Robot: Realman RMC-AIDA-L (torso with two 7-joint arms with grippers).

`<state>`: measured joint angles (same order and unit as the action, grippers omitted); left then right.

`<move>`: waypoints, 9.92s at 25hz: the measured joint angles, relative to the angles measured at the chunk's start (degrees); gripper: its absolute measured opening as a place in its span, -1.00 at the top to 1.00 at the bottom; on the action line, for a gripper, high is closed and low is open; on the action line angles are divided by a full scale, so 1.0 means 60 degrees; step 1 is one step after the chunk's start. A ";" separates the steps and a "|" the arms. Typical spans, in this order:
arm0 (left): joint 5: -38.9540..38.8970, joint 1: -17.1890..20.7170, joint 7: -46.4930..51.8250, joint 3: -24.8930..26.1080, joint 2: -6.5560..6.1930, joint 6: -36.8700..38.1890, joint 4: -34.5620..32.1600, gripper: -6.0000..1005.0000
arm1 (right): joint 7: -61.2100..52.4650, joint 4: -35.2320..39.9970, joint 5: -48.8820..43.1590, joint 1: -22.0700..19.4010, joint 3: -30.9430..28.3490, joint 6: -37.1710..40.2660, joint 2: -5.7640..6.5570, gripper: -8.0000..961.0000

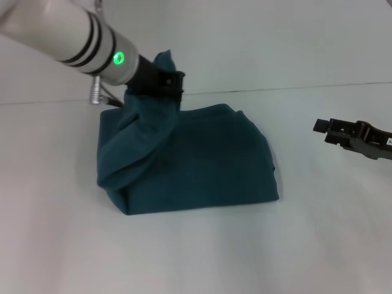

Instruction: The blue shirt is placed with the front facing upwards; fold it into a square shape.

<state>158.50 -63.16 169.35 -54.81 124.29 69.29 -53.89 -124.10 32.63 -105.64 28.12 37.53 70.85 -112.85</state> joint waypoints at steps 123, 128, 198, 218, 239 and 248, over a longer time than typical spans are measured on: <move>-0.5230 0.5654 -0.4773 0.4975 -0.0942 0.4376 -0.0181 -0.50 | -0.5985 -0.0721 -0.6842 0.5387 0.3052 -0.0971 -0.0481 -0.20; -0.5235 0.5659 -0.4779 0.4976 -0.0932 0.4370 -0.0166 -0.50 | -0.5979 -0.0750 -0.6829 0.5356 0.3080 -0.1265 -0.0626 -0.13; -0.5251 0.5550 -0.4758 0.4971 -0.0926 0.4109 0.0119 -0.51 | -0.6940 0.1159 -0.8600 0.4460 0.2600 -0.1030 -0.0297 0.21; -0.5266 0.5556 -0.4771 0.6059 -0.0849 0.3995 0.0118 -0.51 | -0.5675 -0.0765 -0.6803 0.5271 0.3163 -0.2948 -0.1035 0.22; -0.5492 0.5481 -0.4849 0.5991 -0.0868 0.3970 0.0392 -0.51 | -0.6246 0.0995 -0.6404 0.4242 0.3017 -0.3591 -0.0544 0.22; -0.5394 0.5505 -0.5067 0.5942 -0.0981 0.4710 0.0279 -0.51 | -0.3895 0.2020 -0.3518 0.3262 0.2248 0.0502 0.0040 0.12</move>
<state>126.14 -30.13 138.95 -19.16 118.41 97.56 -52.22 -147.46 44.75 -126.75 47.69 51.02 73.86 -112.61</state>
